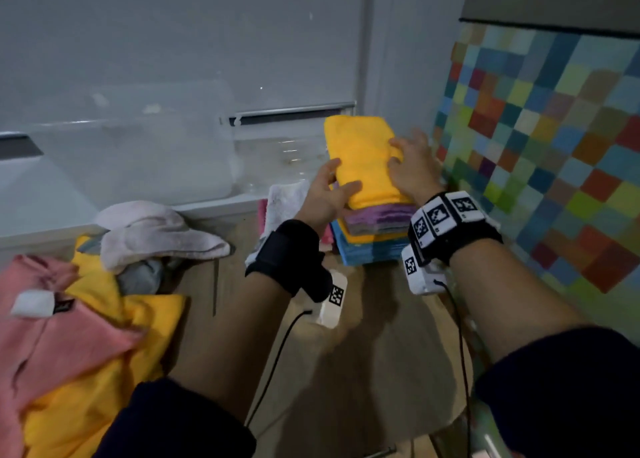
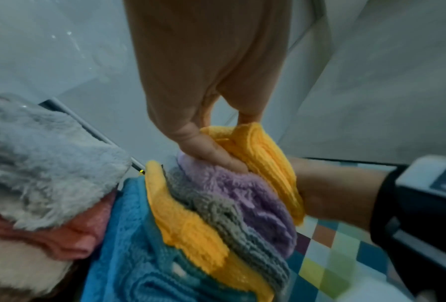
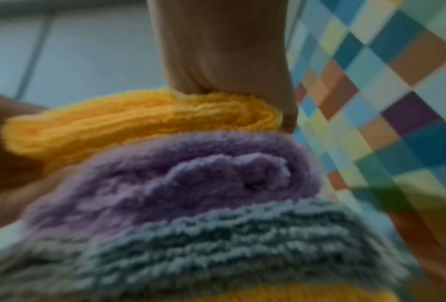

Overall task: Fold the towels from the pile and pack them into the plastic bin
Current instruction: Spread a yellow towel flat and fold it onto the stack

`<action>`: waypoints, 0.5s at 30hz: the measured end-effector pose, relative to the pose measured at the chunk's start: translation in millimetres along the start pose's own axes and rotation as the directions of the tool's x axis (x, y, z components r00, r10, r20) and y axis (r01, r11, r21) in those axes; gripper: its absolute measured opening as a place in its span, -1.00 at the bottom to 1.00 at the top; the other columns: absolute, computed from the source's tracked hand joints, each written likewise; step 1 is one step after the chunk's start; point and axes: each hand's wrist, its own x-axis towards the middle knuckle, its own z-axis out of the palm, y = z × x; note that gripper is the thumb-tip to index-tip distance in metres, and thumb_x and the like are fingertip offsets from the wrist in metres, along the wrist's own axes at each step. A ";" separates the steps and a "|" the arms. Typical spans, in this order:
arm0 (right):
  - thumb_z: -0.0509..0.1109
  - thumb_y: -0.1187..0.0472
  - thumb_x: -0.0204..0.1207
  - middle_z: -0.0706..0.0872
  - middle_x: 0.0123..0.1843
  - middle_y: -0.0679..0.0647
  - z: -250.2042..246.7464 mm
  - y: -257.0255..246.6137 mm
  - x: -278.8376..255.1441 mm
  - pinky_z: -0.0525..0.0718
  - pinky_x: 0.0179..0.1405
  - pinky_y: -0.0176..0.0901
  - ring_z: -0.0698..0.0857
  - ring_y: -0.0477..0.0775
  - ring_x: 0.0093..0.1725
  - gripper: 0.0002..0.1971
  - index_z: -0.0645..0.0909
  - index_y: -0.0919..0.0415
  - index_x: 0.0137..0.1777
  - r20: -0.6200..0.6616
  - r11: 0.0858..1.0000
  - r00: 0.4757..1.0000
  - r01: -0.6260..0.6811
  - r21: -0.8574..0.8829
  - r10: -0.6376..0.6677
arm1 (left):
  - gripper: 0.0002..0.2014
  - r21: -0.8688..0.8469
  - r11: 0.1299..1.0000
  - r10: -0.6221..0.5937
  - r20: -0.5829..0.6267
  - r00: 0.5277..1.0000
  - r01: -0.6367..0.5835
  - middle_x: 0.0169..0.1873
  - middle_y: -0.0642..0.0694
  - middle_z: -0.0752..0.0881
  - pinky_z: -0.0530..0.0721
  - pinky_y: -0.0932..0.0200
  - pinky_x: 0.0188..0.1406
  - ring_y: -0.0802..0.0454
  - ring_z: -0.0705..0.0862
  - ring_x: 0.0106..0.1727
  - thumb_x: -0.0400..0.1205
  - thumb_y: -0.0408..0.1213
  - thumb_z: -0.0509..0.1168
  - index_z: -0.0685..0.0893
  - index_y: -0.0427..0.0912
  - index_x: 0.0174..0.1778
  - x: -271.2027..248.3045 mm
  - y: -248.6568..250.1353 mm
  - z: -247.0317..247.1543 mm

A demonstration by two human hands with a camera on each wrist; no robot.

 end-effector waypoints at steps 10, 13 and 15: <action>-0.13 0.04 0.76 0.04 0.70 -0.01 39.5 -10.6 3.2 -0.04 0.61 0.07 0.01 0.12 0.68 -0.53 0.09 0.03 0.66 0.354 0.935 0.917 0.275 -0.225 -0.185 | -0.57 0.066 0.998 0.000 -0.033 0.999 0.002 0.29 -0.21 0.43 0.80 0.04 -0.19 -0.06 0.58 0.07 0.71 -0.42 0.13 0.28 -0.29 0.51 -0.1 -16.4 -11.4; -0.15 0.00 0.76 0.02 0.70 -0.04 47.0 -5.0 6.7 -0.07 0.61 0.05 -0.01 0.08 0.68 -0.52 0.08 -0.03 0.66 0.364 0.949 0.919 0.236 -0.208 -0.149 | -0.68 0.104 0.995 0.001 -0.045 0.999 0.004 0.24 -0.27 0.53 0.77 0.23 -0.38 -0.06 0.64 -0.08 0.74 -0.36 0.06 0.35 -0.26 0.43 -7.6 -24.0 -26.2; -0.15 0.00 0.76 0.03 0.70 -0.04 47.9 -1.8 7.2 -0.07 0.62 0.05 -0.01 0.08 0.68 -0.52 0.08 -0.03 0.66 0.358 0.956 0.922 0.226 -0.189 -0.147 | -0.74 0.166 0.986 0.008 -0.080 0.997 0.005 0.24 -0.24 0.54 0.73 0.24 -0.40 0.03 0.65 -0.17 0.74 -0.34 0.05 0.43 -0.23 0.34 -14.6 -30.6 -33.4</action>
